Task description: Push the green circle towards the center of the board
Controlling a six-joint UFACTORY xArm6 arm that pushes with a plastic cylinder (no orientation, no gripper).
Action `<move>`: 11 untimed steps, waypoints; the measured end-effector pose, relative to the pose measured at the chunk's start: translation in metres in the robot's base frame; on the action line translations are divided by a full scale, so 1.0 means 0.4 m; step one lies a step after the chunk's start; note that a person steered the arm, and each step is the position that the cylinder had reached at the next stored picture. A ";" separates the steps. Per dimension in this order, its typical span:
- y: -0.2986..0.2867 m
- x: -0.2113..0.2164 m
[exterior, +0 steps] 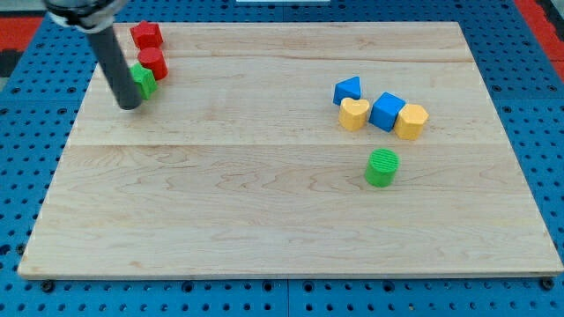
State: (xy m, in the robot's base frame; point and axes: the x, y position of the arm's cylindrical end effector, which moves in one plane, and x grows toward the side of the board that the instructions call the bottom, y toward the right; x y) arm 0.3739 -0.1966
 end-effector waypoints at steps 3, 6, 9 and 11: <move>0.082 -0.145; 0.599 0.337; 0.690 0.270; 0.269 0.137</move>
